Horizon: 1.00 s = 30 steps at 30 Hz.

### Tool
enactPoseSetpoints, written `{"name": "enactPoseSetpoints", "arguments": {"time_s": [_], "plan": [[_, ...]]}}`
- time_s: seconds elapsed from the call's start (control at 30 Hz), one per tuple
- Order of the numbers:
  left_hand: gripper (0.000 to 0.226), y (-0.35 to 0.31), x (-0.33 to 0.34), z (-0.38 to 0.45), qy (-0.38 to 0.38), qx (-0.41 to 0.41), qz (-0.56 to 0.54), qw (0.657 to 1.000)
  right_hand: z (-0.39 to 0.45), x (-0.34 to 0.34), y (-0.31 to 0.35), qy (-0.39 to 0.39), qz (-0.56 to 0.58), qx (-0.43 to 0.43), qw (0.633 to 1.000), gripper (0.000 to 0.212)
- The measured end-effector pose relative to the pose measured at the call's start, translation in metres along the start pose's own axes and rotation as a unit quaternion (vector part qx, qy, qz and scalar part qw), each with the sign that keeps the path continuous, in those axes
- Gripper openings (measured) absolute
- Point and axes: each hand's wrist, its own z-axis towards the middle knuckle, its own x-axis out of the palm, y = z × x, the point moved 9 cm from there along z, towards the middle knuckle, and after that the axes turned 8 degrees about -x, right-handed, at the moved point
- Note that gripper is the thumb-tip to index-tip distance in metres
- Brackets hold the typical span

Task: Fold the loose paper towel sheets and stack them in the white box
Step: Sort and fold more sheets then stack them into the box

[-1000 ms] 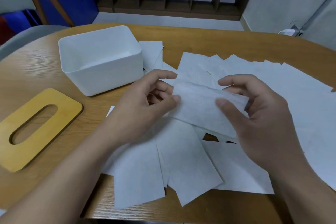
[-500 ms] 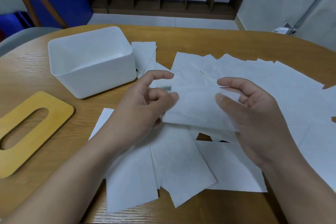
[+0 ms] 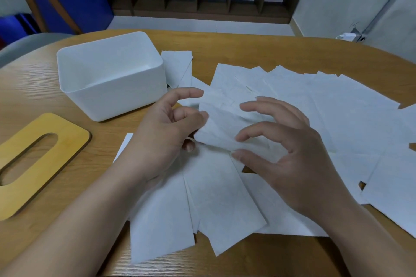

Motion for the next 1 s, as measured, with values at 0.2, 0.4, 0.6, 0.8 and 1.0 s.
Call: {"name": "enactPoseSetpoints", "arguments": {"time_s": [0.2,0.4,0.6,0.8,1.0], "plan": [[0.035,0.003,0.001,-0.001,0.001,-0.014,0.008,1.0,0.0,0.006,-0.004,0.002,-0.011,-0.001,1.0,0.005],[0.018,-0.04,0.001,-0.024,-0.073,0.193,0.281,0.937,-0.001,-0.003,-0.004,-0.018,0.009,-0.002,1.0,0.005],[0.011,-0.041,0.023,-0.036,0.0,0.236,0.365,0.901,-0.003,-0.009,-0.004,-0.034,0.034,0.023,0.999,0.006],[0.005,-0.036,0.019,-0.032,-0.004,0.228,0.334,0.915,-0.003,-0.016,-0.006,-0.063,0.069,0.046,0.995,0.009],[0.003,-0.035,0.01,-0.025,-0.006,0.22,0.177,0.959,-0.002,-0.024,-0.017,-0.093,0.206,0.099,0.969,0.02]]}}
